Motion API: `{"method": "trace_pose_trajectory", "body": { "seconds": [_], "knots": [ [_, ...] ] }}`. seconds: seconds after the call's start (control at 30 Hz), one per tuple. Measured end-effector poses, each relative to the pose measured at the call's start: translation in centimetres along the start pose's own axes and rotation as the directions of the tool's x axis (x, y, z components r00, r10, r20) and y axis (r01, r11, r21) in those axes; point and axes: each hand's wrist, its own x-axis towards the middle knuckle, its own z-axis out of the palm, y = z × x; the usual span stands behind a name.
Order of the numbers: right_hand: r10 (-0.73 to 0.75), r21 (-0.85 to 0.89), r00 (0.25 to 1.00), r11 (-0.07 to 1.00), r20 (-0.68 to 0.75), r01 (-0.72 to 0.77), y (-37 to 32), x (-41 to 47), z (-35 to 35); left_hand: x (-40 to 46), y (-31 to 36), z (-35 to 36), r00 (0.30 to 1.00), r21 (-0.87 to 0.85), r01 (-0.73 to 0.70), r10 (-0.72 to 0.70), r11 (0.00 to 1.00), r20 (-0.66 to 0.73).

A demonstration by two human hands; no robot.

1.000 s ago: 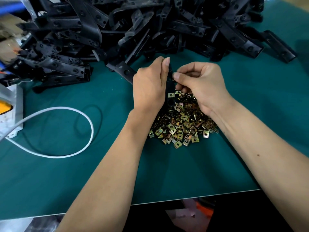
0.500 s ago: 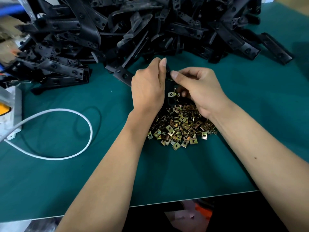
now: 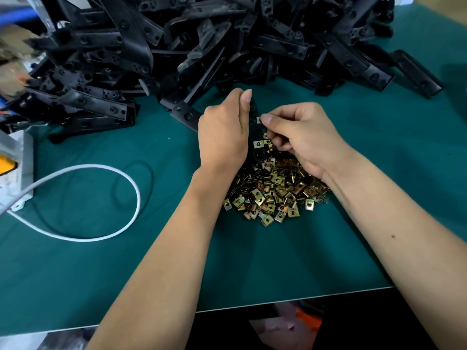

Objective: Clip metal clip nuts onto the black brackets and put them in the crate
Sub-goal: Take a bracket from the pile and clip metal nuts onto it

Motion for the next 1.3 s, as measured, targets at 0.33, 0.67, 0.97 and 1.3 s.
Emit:
{"method": "trace_pose_trajectory", "body": {
  "seconds": [0.33, 0.67, 0.97, 1.3],
  "knots": [
    [-0.005, 0.013, 1.000, 1.000, 0.016, 0.005, -0.4, -0.1, 0.3, 0.2, 0.5, 0.2, 1.000, 0.062, -0.011, 0.009, 0.998, 0.021],
    [0.009, 0.017, 1.000, 1.000, 0.003, -0.009, -0.1, -0.5, 1.0, 0.2, 0.9, 0.6, 0.997, 0.127, 0.066, -0.060, 0.990, -0.050],
    [-0.293, -0.453, 0.956, 0.852, 0.007, 0.264, 0.4, -0.6, 1.3, 0.7, -0.4, 0.3, 0.969, 0.117, 0.222, -0.205, 0.968, -0.139],
    [-0.438, -0.593, 0.898, 0.737, -0.051, 0.325, 0.6, -0.7, 1.6, 0.6, -0.9, 0.0, 0.965, 0.219, 0.258, -0.239, 0.941, -0.110]
  ]
}}
